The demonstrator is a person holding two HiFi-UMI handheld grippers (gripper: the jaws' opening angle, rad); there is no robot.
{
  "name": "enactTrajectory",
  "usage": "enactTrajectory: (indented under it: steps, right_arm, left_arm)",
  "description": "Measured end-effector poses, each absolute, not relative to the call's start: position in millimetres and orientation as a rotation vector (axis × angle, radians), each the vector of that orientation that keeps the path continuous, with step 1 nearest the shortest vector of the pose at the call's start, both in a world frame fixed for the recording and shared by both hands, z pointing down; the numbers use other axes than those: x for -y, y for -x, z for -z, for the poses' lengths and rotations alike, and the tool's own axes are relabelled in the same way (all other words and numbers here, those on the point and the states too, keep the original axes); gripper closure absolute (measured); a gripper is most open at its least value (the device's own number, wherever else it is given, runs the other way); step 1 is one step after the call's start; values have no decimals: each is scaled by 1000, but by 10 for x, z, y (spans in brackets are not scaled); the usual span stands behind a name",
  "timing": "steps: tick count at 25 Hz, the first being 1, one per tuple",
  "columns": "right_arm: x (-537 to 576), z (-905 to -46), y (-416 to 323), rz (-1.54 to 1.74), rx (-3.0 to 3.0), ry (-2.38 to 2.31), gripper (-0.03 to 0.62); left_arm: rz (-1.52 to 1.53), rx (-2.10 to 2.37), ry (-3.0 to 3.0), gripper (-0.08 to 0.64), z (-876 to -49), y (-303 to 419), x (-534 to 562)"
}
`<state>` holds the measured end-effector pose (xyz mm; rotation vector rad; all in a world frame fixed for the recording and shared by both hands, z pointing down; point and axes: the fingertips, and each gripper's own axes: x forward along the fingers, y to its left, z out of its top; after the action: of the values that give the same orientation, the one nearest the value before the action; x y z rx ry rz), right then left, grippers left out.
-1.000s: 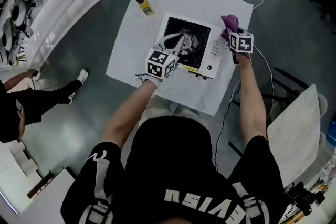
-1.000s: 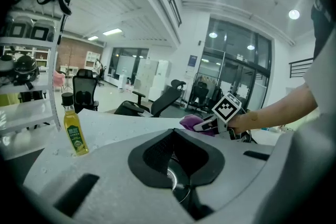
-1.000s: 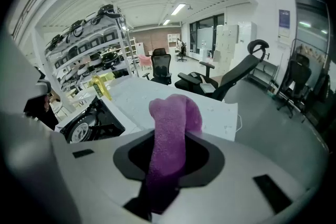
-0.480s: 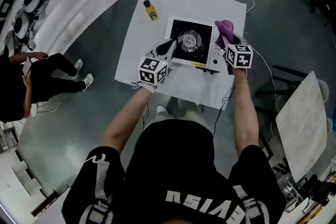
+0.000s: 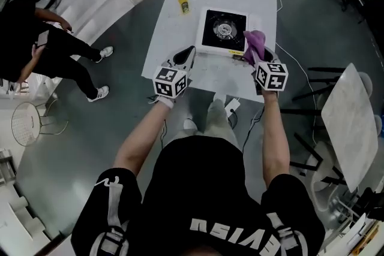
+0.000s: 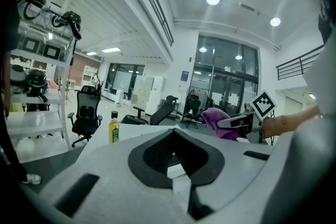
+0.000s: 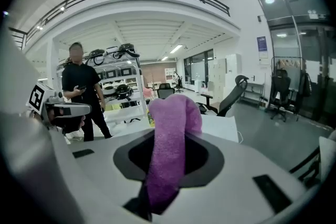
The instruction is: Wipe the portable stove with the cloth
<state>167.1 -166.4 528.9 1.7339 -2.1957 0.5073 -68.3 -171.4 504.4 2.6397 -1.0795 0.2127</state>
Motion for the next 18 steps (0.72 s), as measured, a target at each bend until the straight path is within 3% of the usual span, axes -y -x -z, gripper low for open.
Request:
enactTrajectory:
  steps: [18]
  right_arm:
    - [418,-5078,-1255,-500,2169,-1838,494]
  left_arm:
    - [-183,1044,-2684,551,-4866,1177,713]
